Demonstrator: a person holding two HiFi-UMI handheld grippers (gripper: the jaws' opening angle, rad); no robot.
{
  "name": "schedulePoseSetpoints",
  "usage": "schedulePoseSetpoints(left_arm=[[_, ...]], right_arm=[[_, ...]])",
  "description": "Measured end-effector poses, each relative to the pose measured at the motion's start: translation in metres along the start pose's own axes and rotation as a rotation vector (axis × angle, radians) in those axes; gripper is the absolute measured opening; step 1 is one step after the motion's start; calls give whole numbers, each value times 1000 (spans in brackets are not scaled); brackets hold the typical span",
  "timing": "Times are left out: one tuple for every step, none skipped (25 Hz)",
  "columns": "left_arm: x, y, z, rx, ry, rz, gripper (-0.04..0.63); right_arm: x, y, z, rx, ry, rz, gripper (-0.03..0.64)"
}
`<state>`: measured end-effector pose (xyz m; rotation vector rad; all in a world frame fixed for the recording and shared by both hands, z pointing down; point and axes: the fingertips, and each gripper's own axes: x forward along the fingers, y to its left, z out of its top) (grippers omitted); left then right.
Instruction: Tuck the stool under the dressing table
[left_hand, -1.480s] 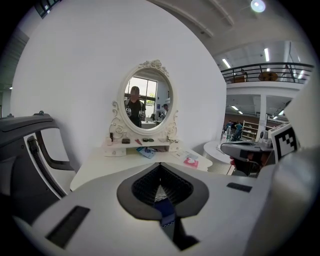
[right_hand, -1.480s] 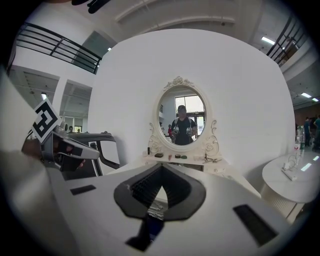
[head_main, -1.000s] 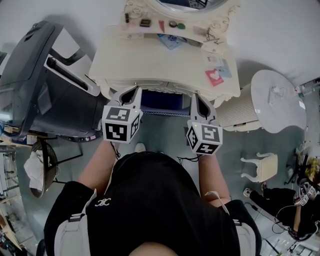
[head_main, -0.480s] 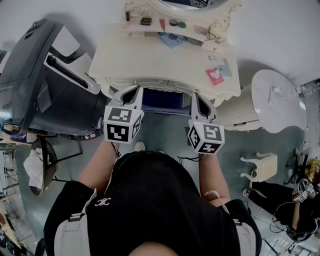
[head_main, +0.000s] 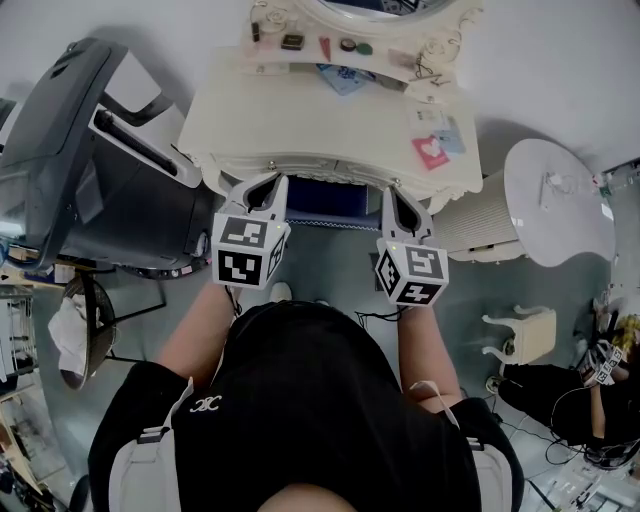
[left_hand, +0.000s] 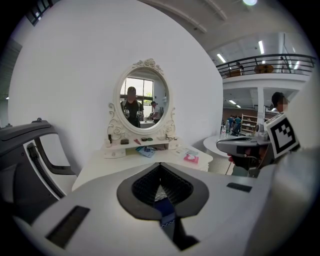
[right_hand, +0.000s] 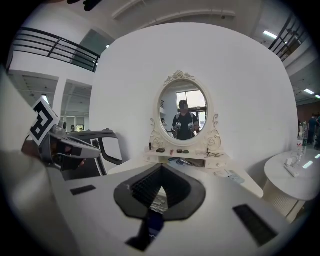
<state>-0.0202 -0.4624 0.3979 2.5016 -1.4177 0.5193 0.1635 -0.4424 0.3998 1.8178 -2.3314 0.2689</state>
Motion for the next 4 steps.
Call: schedulePoseSetpoints(left_arm=[[0, -1, 0, 1, 0, 0, 6], [0, -1, 0, 3, 0, 0, 6], [1, -2, 0, 4, 0, 0, 6], [1, -2, -1, 5, 1, 1, 6]], right_arm=[[0, 0, -1, -2, 2, 2, 8], [1, 0, -1, -3, 3, 4, 8], [1, 0, -2, -4, 5, 7, 8], [1, 1, -2, -5, 7, 10, 8]])
